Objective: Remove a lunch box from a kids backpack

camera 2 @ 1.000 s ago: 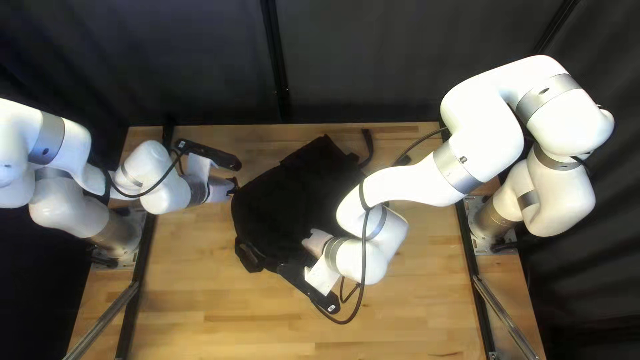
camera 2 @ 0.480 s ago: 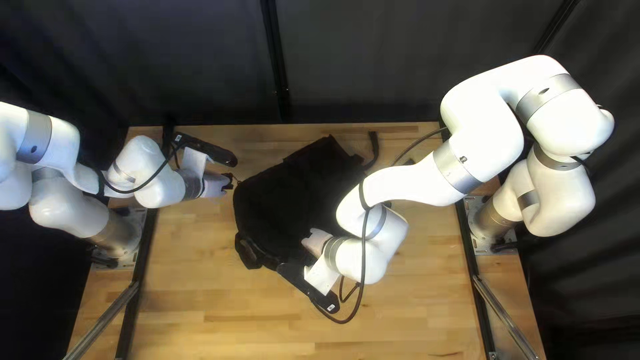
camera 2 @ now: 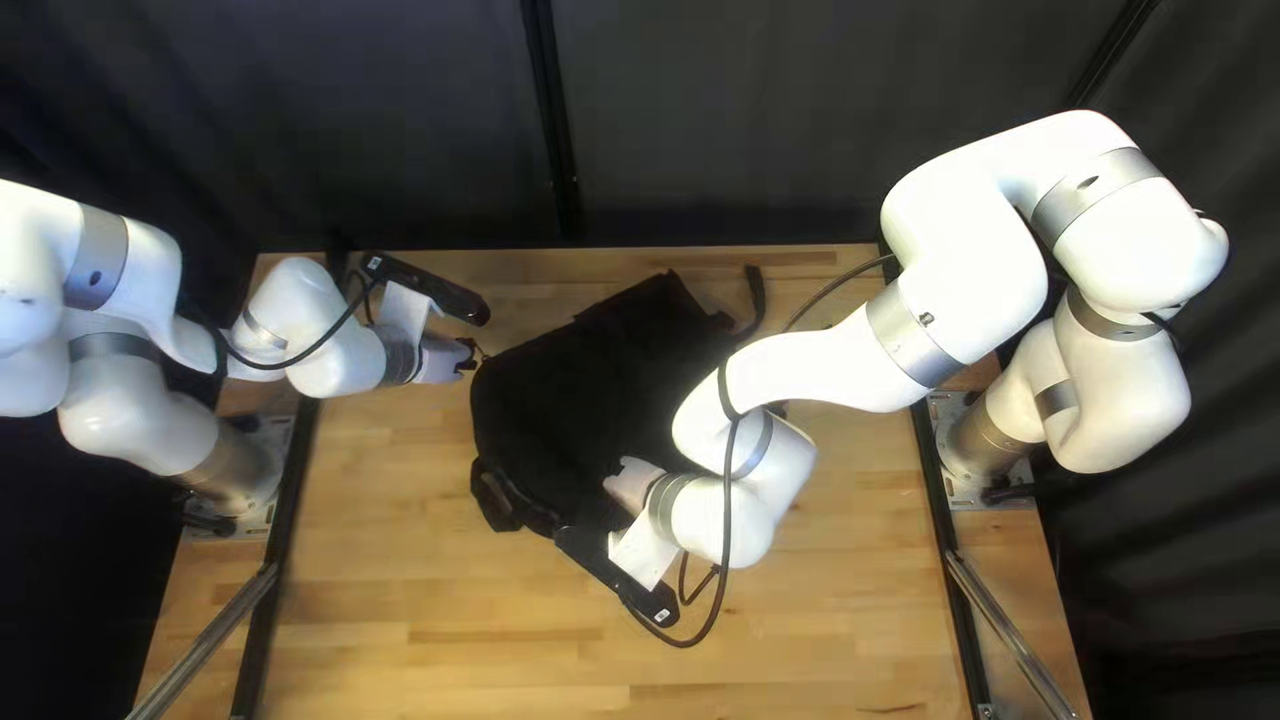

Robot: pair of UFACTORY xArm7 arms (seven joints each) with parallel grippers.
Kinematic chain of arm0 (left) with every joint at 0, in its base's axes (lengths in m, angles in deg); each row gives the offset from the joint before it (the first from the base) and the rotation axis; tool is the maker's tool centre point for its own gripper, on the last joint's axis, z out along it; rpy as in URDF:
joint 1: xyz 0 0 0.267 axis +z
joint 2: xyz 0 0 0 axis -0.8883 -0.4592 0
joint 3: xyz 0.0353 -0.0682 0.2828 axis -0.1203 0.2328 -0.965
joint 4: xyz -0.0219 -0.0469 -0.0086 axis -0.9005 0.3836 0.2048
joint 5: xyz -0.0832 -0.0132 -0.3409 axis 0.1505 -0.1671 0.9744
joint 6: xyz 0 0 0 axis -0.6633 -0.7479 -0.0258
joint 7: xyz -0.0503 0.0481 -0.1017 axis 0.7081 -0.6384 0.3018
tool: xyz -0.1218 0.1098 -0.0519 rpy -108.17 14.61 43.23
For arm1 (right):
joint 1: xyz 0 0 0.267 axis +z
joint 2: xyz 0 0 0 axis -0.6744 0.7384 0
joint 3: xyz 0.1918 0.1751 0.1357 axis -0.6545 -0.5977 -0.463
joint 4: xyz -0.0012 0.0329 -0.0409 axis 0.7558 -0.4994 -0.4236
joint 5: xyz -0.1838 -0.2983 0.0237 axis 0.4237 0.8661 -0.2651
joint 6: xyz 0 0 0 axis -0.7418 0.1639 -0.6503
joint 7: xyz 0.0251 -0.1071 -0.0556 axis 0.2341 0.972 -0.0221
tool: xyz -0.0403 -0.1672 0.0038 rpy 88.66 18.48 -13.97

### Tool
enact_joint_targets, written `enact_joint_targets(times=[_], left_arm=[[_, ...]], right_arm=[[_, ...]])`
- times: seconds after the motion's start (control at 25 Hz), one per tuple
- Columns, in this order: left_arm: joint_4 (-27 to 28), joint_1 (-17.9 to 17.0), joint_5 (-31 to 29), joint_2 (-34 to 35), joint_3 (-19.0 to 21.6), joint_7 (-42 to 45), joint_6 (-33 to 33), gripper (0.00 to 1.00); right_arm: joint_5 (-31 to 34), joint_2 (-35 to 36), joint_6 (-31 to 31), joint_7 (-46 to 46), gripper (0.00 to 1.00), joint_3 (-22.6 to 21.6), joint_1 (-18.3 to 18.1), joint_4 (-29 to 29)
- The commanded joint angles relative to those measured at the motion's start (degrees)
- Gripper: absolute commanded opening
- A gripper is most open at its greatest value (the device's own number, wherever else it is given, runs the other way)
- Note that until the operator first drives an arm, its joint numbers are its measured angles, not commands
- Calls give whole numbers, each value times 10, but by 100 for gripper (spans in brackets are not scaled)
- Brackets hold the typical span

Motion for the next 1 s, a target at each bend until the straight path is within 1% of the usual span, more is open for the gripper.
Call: enact_joint_targets(times=[0.04, 0.32, 0.68, 1.0], left_arm=[[13, -3, 2, -14, 2, -4, 1, 0], [50, -6, -12, -58, 8, 6, 4, 0], [73, -5, -3, -75, 5, -22, 8, 0], [91, -2, -8, -90, 1, -31, 13, 0]], right_arm=[[0, 0, 0, 0, 0, 0, 0, 0], [0, 0, 0, 0, 0, 0, 0, 0], [0, 0, 0, 0, 0, 0, 0, 0], [0, 0, 0, 0, 0, 0, 0, 0]])
